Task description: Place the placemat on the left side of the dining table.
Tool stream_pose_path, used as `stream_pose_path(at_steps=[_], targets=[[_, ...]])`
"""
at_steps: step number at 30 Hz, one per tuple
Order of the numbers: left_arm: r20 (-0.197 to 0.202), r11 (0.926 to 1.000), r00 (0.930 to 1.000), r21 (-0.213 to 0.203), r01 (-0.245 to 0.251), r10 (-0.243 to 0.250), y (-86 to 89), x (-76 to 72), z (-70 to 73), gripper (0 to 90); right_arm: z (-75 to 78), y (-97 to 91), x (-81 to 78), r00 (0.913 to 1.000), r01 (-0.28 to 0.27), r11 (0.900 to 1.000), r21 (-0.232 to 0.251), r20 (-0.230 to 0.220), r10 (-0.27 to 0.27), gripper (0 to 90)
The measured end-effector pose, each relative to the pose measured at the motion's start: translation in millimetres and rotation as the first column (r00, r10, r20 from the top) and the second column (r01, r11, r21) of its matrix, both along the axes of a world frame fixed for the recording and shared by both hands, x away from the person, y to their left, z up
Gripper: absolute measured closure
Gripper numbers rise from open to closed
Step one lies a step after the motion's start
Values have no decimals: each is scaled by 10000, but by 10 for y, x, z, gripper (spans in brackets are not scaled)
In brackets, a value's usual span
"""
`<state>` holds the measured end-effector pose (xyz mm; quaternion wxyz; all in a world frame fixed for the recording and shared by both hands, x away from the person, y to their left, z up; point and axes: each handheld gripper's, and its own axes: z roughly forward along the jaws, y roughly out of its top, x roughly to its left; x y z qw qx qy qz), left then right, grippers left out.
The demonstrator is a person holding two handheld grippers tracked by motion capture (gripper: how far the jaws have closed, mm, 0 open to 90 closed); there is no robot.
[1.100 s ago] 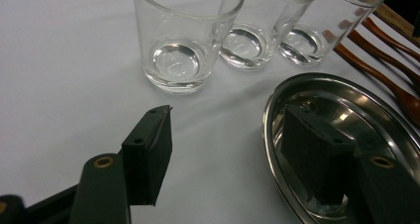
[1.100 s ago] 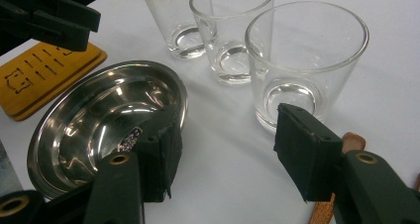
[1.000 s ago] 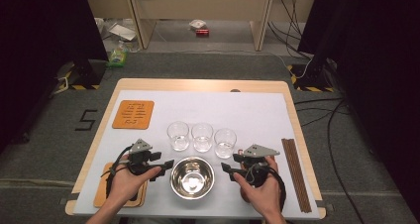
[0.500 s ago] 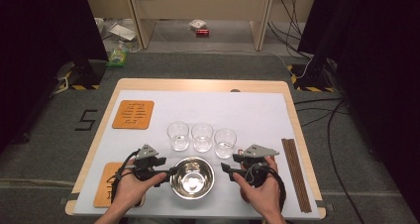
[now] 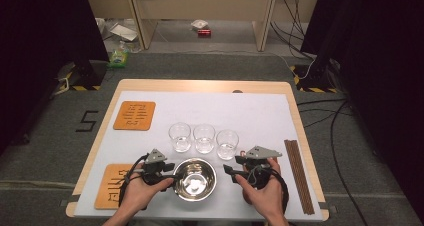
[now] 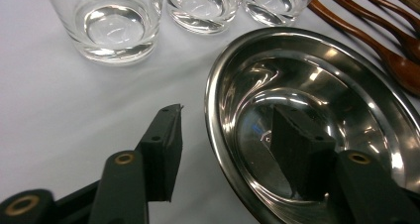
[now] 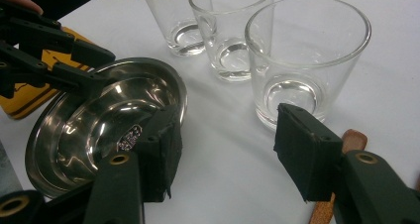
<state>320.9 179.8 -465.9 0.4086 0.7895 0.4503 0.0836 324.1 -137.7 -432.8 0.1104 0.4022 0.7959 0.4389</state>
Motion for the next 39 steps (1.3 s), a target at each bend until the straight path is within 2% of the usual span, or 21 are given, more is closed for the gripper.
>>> stream_pose_path(at_steps=[19, 25, 27, 29, 33, 37, 38, 39], targets=[[-590, 9994, 9979, 215, -263, 275, -75, 40, -112, 719, -14, -5, -2, 10000, 18, 10000, -4, -61, -18, 442], [-677, 9989, 9967, 175, -431, 442, -83, 52, -115, 743, -22, 4, -3, 10000, -14, 10000, -26, -69, 14, 442], [-568, 9992, 9977, 97, -375, 380, -86, 62, -123, 747, -22, 4, -4, 10000, -7, 10000, -16, -57, 7, 442], [-623, 9984, 9964, 51, -571, 573, -90, 49, -123, 755, -23, 0, -4, 10000, -8, 10000, -12, -52, 8, 442], [-551, 9964, 9961, -452, -714, 689, -95, 35, -117, 788, -25, -15, -3, 10000, 15, 10000, -3, -57, -15, 442], [-580, 9888, 9954, -1241, -833, 766, -84, 16, -77, 810, -32, -42, 9, 9999, 92, 9999, 95, -118, -91, 442], [-573, 9846, 9952, -1510, -878, 800, -86, 10, -47, 817, -34, -48, 12, 9999, 107, 9999, 113, -129, -105, 442], [-530, 9837, 9958, -1596, -824, 748, -83, 9, -23, 825, -39, -58, 17, 9998, 129, 9998, 168, -170, -126, 442]])
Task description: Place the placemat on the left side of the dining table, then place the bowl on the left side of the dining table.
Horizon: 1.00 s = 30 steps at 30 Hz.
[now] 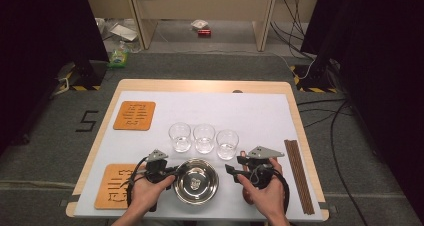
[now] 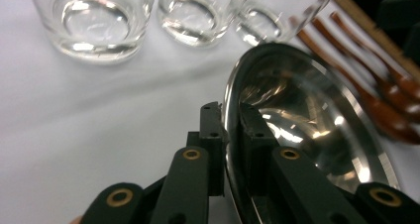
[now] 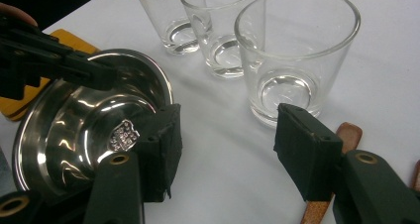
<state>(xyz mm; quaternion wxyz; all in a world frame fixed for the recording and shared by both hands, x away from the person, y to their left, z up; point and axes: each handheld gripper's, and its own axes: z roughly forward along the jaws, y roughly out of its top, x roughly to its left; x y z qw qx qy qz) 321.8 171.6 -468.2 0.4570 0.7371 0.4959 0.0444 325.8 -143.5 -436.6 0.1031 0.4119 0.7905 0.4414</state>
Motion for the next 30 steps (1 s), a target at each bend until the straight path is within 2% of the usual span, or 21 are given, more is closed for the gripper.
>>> stream_pose_path(at_steps=[1, 3, 6, 14, 19, 22, 30], targets=[[253, 9999, 9997, 164, -40, 36, -10, -7, 39, 828, -5, -8, 4, 10000, 10, 10000, 43, -16, -10, 442], [468, 9996, 9989, 283, -29, 16, -8, -10, 75, 828, -26, -32, 16, 10000, 56, 10000, 74, -38, -56, 442], [328, 9999, 9995, -107, -12, 15, 15, -11, 90, 829, -54, -66, 20, 9998, 134, 9999, 97, -152, -133, 442], [435, 9996, 9990, -291, -24, 36, 103, -77, 135, 829, -7, -71, 27, 9999, 172, 9998, 107, -2, -172, 442], [509, 9986, 9983, -464, -270, 294, 165, -82, 180, 829, -8, -47, 27, 9999, 104, 9999, 86, -23, -104, 442], [365, 9982, 9987, -488, -337, 355, 210, -67, 198, 829, -16, -59, 22, 10000, 93, 9999, 79, -25, -93, 442], [555, 9961, 9961, -589, -650, 683, 320, -67, 255, 829, 32, -60, -12, 9998, 103, 9999, -24, 152, -103, 443]])
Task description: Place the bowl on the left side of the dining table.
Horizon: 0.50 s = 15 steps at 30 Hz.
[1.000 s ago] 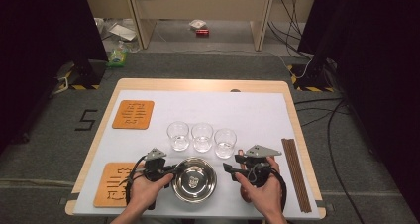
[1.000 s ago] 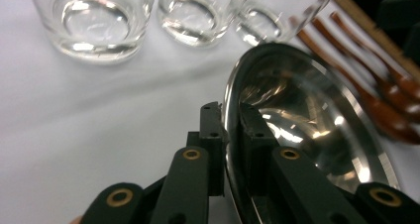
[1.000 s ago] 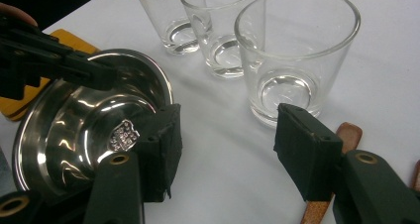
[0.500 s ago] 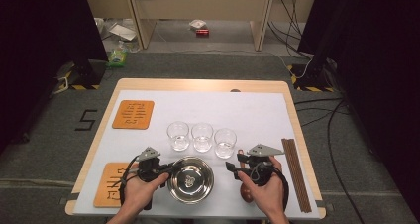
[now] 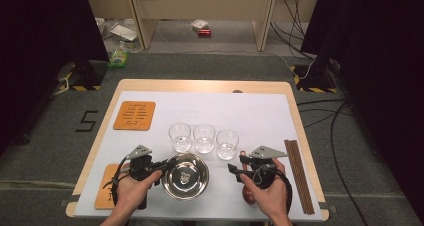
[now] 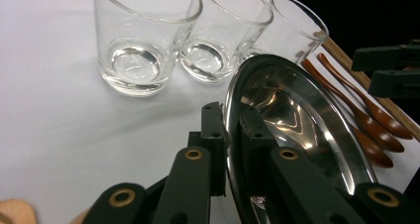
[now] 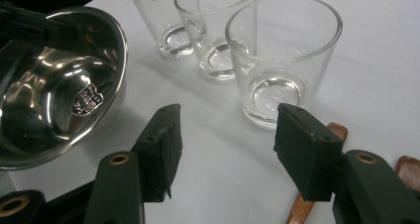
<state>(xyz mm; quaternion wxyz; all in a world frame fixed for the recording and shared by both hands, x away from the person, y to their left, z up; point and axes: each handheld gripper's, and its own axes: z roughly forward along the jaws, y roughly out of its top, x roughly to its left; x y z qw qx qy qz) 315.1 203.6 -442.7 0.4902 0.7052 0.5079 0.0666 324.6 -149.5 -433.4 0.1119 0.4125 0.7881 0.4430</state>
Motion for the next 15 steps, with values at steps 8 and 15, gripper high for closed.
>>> stream_pose_path(at_steps=[8, 15], targets=[[164, 9994, 9993, -60, -329, 330, 132, 14, 45, 829, -2, 49, 1, 10000, -71, 10000, -26, -15, 71, 443], [230, 9988, 9986, -44, -479, 480, 203, 40, 80, 829, -25, 48, 10, 9999, -64, 10000, -18, -78, 63, 443]])
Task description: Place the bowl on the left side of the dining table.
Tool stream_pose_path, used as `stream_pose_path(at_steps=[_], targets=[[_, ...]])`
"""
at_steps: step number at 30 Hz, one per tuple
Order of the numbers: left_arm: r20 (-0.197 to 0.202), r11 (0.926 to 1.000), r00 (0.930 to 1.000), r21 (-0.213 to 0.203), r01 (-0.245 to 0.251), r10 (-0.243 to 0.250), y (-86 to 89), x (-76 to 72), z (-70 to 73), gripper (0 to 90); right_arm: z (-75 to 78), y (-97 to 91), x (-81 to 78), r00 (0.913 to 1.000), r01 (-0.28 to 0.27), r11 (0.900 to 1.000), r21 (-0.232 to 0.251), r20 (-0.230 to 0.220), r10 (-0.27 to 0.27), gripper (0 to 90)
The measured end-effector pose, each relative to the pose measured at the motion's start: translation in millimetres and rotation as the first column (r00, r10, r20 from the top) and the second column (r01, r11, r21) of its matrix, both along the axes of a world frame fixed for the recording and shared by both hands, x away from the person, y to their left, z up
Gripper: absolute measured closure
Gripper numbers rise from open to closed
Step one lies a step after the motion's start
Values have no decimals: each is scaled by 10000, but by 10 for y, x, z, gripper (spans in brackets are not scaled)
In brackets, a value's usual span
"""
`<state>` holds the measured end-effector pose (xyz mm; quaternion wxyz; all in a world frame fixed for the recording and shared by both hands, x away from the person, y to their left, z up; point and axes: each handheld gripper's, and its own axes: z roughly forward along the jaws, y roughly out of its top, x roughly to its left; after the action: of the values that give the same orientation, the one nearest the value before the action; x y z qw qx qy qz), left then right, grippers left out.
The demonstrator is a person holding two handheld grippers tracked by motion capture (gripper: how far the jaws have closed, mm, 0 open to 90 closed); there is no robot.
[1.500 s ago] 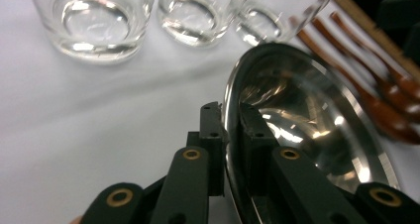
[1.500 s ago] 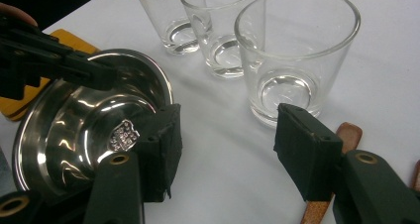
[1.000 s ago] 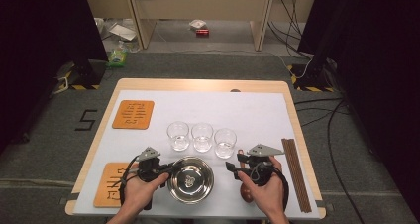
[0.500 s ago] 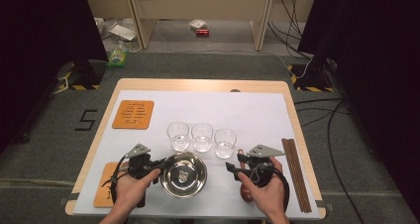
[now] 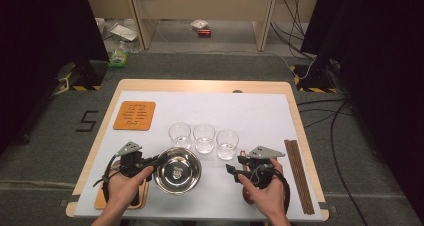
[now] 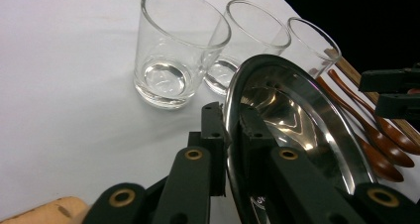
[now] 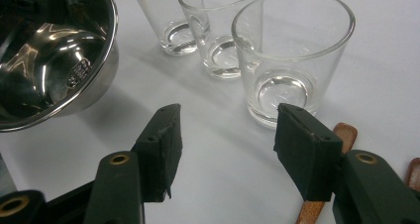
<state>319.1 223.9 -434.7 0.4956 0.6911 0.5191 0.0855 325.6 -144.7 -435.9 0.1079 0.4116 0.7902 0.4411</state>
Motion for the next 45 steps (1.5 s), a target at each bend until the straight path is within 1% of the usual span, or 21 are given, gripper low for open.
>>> stream_pose_path(at_steps=[3, 7, 16, 22, 28, 37, 42, 45], targets=[[-23, 9999, 9999, -44, -140, 140, 37, 10, 5, 828, 5, -5, -8, 10000, 9, 10000, -1, 14, -9, 442], [47, 9996, 9996, -28, -294, 294, 100, 21, 30, 829, 13, -7, -11, 10000, 5, 10000, 4, 26, -5, 442], [184, 9986, 9985, 23, -520, 520, 196, 68, 88, 829, 11, -8, -8, 10000, 11, 10000, -8, 20, -11, 442], [171, 9978, 9977, -21, -657, 658, 239, 98, 105, 829, 12, -7, -12, 10000, -7, 10000, -12, 31, 7, 442], [193, 9969, 9967, 25, -784, 783, 299, 135, 120, 829, 8, -5, -10, 10000, 1, 10000, -15, 26, -1, 443], [196, 9946, 9945, 128, -1034, 1031, 375, 207, 115, 829, 5, -9, -9, 10000, 7, 10000, -26, 26, -7, 442], [152, 9937, 9936, 44, -1122, 1121, 400, 235, 104, 829, 4, -12, -9, 10000, 15, 10000, -17, 10, -15, 442], [149, 9932, 9932, 78, -1159, 1157, 414, 256, 95, 829, 1, -13, -7, 10000, 15, 10000, -23, 11, -15, 443]])
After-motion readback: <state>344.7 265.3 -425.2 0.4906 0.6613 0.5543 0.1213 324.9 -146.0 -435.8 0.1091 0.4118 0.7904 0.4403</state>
